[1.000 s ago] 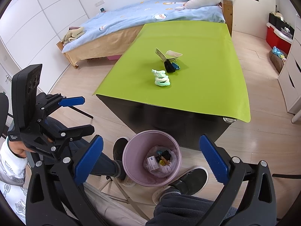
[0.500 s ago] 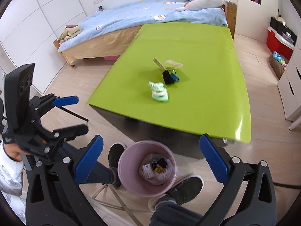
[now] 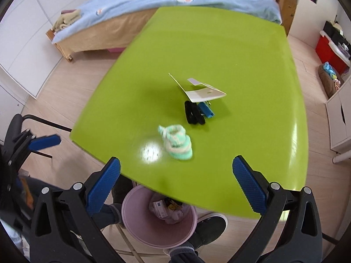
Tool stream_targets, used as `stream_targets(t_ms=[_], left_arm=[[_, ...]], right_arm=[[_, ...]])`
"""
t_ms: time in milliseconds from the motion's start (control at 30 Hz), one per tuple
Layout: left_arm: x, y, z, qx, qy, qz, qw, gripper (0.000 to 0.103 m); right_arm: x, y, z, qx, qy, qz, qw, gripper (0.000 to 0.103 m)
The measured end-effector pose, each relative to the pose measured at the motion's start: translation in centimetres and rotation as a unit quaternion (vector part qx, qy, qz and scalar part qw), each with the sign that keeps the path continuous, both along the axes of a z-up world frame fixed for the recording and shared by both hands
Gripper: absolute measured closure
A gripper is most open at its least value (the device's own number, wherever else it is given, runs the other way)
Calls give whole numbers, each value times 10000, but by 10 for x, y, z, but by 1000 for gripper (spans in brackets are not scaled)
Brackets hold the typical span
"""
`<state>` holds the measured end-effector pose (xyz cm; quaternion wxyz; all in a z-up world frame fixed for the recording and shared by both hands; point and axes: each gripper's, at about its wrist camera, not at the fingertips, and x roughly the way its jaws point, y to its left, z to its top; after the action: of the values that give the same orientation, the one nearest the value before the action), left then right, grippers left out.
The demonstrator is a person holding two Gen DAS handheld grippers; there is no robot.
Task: Collect trash
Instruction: 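Grasp the green-white rolled sock with the right gripper, then grasp the white printed card with the left gripper while the right gripper holds the sock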
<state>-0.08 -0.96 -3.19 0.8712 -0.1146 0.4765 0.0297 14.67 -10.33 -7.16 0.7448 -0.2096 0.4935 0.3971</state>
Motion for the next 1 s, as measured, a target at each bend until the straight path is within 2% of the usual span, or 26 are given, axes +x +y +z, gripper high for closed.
stream_targets(t_ms=[200,300,367,433,467,500,800,1000], left_arm=[[1,10,-8,-167,53,154,9997,8],[0,14,-9,-246,37,209,9995,8],[0,15,-9,-278,30,241,9993,8],[0,15,-9,-289,23,245,9993,8],[0,15,-9,-286,24,241,9993,8],[1,15,-9,-288,28,235,9993,8],[9,15,-4,-362,-10,183,9992,8],[29,17,13,-300,-95,121,9994,8]], right_arm=[[12,22,-22,-253,116,6,9996,4],[16,27,-28,-320,156,-12,9994,28],[19,29,-33,-374,178,-25,9991,33],[20,29,-35,-386,194,-18,9991,55],[21,29,-35,-403,173,-21,9990,62],[22,29,-35,-401,160,-21,9991,73],[19,10,-19,-97,148,-43,9998,76],[14,-11,-7,72,114,-106,9999,76]])
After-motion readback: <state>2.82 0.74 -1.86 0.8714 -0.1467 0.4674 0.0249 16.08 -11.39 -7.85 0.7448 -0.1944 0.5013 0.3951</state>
